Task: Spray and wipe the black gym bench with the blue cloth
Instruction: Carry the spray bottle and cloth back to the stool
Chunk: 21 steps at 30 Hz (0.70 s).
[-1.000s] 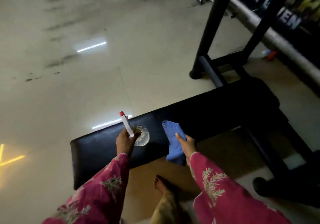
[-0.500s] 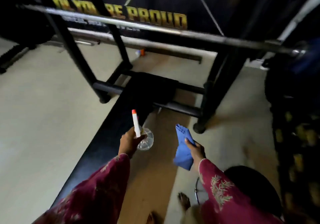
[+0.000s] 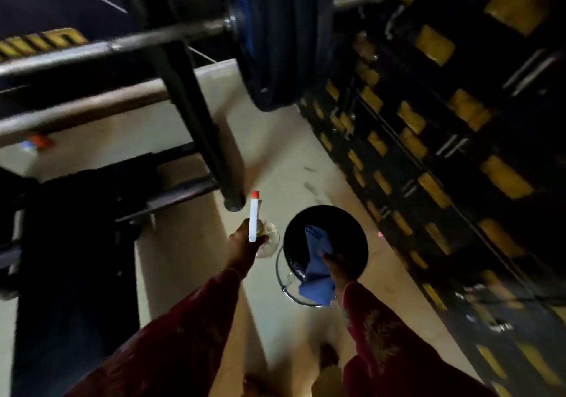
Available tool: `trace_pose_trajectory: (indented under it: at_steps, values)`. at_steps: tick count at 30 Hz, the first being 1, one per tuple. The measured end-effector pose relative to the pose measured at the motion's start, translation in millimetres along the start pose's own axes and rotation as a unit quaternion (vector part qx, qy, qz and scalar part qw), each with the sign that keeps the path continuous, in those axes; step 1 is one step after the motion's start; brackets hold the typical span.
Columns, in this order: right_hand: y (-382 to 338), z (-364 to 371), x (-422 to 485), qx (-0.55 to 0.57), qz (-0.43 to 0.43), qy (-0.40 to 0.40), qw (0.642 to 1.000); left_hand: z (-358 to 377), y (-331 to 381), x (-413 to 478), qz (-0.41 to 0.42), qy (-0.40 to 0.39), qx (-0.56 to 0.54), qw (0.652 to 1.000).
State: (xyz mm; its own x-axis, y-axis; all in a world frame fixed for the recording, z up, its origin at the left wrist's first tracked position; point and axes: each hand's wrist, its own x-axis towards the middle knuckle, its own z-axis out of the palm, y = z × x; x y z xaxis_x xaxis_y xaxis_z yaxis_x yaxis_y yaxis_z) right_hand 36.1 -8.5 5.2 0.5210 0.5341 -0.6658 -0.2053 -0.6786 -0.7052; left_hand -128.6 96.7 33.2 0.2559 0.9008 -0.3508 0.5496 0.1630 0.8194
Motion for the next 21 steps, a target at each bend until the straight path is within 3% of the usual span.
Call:
trace_pose_trajectory:
  at_steps: [8, 13, 21]
  values:
    - [61, -63, 113, 0.055, 0.072, 0.028, 0.996, 151, -27, 68, 0.013, -0.050, 0.027, 0.998]
    - [77, -56, 190, 0.102, 0.103, -0.029, 0.989, 189, -47, 99, 0.016, -0.002, 0.023, 1.000]
    - [104, -64, 250, -0.093, 0.043, 0.003, 0.995, 197, -61, 114, 0.056, -0.016, 0.050, 0.997]
